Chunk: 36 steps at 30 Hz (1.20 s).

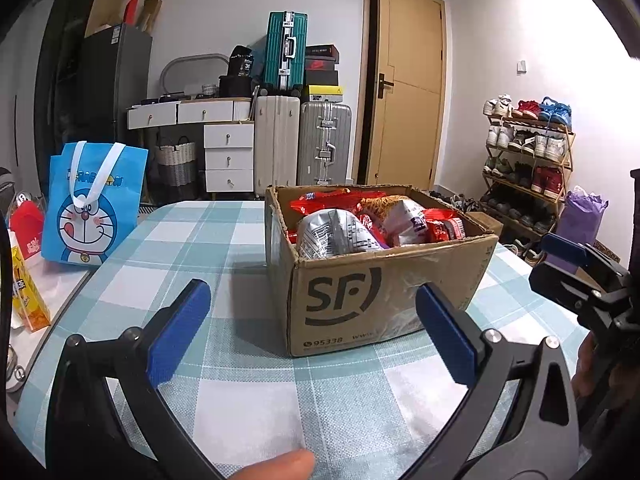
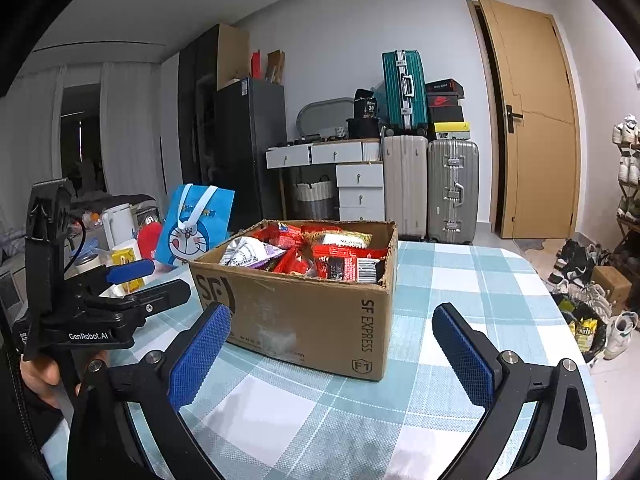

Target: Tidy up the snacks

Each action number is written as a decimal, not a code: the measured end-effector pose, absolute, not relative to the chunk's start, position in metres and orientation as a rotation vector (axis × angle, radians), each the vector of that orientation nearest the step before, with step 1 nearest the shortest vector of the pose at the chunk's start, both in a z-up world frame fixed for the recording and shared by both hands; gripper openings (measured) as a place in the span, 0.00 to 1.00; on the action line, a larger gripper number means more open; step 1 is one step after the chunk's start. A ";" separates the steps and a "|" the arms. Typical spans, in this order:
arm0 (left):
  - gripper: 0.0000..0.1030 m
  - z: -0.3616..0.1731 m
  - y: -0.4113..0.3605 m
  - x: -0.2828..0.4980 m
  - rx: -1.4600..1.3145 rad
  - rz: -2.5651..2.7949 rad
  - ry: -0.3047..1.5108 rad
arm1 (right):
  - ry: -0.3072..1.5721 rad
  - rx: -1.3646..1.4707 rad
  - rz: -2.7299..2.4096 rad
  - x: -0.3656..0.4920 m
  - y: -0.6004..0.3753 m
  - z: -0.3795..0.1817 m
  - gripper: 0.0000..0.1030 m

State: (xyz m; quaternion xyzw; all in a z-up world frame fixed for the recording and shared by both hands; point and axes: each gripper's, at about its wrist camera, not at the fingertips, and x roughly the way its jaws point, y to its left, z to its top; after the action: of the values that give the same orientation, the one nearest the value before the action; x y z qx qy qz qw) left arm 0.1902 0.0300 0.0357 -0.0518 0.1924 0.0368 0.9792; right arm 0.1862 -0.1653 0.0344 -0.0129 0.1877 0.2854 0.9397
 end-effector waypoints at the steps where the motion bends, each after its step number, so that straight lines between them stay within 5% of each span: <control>1: 0.99 0.035 0.030 0.190 -0.104 0.077 0.389 | 0.379 -0.025 0.584 0.185 -0.166 0.034 1.00; 36: 0.99 0.034 0.026 0.190 -0.080 0.077 0.385 | 0.361 -0.048 0.583 0.183 -0.159 0.035 1.00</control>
State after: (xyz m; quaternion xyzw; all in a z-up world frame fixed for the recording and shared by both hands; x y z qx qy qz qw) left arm 0.1897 0.0258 0.0335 -0.0398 0.1910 0.0383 0.9800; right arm 0.1831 -0.1589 0.0352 -0.0236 0.1767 0.2859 0.9415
